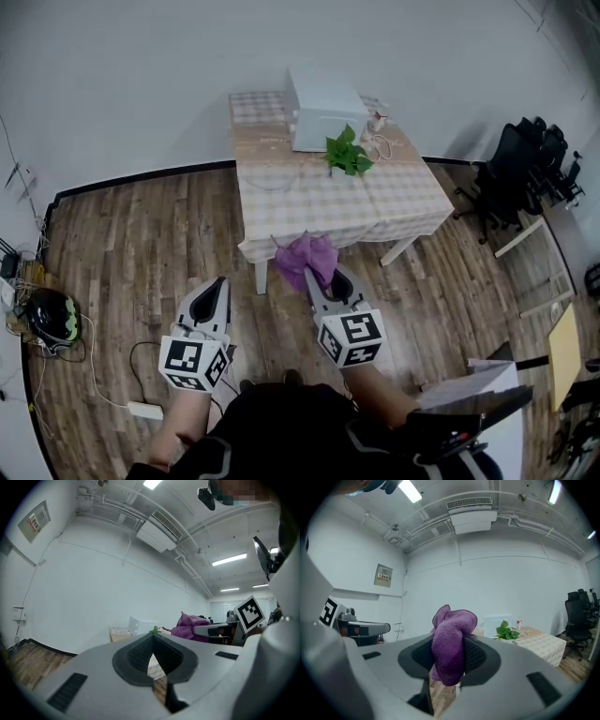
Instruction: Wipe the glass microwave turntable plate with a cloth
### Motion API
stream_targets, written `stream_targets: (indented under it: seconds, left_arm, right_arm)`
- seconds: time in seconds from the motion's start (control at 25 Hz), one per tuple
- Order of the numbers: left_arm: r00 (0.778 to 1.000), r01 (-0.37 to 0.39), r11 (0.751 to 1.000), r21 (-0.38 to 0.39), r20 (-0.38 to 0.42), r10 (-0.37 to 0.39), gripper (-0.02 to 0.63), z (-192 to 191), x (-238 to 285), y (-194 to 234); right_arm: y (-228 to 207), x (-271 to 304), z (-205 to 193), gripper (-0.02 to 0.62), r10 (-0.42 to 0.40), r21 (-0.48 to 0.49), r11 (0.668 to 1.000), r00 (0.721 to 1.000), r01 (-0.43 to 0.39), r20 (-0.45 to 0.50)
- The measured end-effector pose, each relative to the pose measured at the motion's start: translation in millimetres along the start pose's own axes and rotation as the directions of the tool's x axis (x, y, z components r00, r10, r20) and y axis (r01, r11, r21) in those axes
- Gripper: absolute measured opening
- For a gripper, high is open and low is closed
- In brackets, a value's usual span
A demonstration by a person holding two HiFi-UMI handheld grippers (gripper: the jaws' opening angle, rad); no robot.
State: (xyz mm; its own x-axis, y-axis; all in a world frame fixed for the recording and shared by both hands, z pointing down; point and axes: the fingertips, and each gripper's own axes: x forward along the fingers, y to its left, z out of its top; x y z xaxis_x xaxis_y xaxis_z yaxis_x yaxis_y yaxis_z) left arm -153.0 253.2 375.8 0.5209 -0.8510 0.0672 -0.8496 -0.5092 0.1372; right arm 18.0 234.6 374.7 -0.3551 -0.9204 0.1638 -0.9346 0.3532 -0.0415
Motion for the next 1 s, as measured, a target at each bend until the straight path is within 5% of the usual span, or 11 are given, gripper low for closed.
stream_targets:
  seconds: [0.64,1.0]
  left_arm:
    - [0.999,0.034,0.999,-0.03,0.017,-0.034,0.003,-9.5,-17.6,37.2]
    - [1.0,-0.013,1.0,-0.014,0.007,0.013,0.003,-8.7,9.8,56.7]
  right_arm:
    - [33.6,17.7,6.2,0.133,-0.02,-0.052,0.998,1.0,0.021,0.024]
    - [18.1,61.1,8.8,0.133,0.015,-0.021,1.0,0.999,-0.014,0.037]
